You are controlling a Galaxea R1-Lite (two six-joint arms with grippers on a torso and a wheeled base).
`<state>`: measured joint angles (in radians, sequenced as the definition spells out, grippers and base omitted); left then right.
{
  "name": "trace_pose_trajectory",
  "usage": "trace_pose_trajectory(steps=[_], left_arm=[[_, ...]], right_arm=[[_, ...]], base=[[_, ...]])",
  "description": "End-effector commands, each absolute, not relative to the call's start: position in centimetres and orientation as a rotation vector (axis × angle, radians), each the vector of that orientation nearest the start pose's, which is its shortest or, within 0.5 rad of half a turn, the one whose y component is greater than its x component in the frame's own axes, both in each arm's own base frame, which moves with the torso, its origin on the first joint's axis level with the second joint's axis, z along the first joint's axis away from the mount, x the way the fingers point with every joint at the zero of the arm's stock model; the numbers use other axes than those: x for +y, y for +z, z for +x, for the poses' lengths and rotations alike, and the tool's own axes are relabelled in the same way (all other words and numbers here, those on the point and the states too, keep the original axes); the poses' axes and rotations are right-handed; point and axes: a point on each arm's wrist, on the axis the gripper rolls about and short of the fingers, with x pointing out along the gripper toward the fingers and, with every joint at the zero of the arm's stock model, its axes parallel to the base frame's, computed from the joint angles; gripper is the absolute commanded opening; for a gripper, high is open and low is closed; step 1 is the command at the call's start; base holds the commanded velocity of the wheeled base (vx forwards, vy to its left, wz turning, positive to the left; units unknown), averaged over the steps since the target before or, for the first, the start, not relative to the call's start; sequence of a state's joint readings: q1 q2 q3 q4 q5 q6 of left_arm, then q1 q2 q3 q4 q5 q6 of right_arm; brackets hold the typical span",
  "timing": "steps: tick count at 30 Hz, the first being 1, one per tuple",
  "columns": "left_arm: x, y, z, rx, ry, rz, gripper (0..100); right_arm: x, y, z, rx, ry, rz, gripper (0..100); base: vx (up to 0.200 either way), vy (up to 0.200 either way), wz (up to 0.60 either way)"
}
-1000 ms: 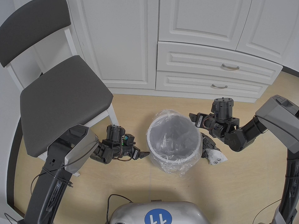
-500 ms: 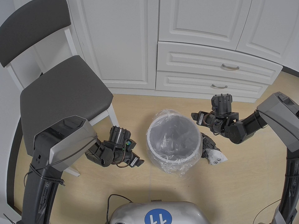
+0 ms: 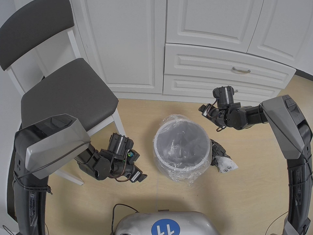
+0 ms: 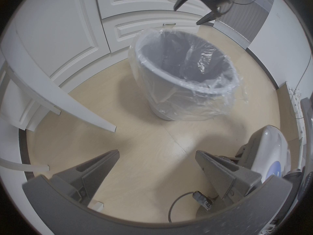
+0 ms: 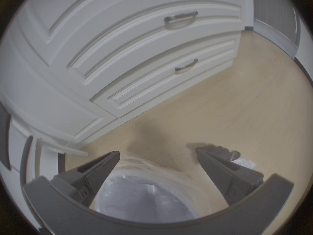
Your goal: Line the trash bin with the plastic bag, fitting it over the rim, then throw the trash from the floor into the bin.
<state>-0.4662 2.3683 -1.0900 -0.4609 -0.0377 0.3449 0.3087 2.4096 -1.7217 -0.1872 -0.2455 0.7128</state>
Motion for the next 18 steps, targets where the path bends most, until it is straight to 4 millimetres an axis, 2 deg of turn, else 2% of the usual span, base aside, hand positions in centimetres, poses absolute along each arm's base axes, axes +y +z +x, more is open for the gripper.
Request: trace_pose_trajectory(steps=[1, 3, 4, 11, 18], left_arm=[[-17.7, 1.3, 33.1, 0.693, -0.621, 0.499, 100], [-17.5, 1.4, 32.9, 0.687, -0.62, 0.497, 100], [-17.3, 1.4, 32.5, 0.677, -0.616, 0.489, 100], [-16.6, 1.5, 31.4, 0.657, -0.595, 0.44, 100], [-16.3, 1.4, 30.7, 0.614, -0.586, 0.418, 100]], right_arm=[[14.8, 7.6, 50.4, 0.547, -0.169, 0.693, 100], [14.8, 7.1, 50.5, 0.557, -0.175, 0.697, 100], [14.8, 6.0, 50.6, 0.584, -0.178, 0.697, 100], [15.2, 3.9, 50.6, 0.643, -0.167, 0.686, 100], [15.4, 4.4, 49.9, 0.728, -0.144, 0.652, 100]], base=[[0.0, 0.0, 0.0], [0.0, 0.0, 0.0], [0.0, 0.0, 0.0], [0.0, 0.0, 0.0], [0.0, 0.0, 0.0]])
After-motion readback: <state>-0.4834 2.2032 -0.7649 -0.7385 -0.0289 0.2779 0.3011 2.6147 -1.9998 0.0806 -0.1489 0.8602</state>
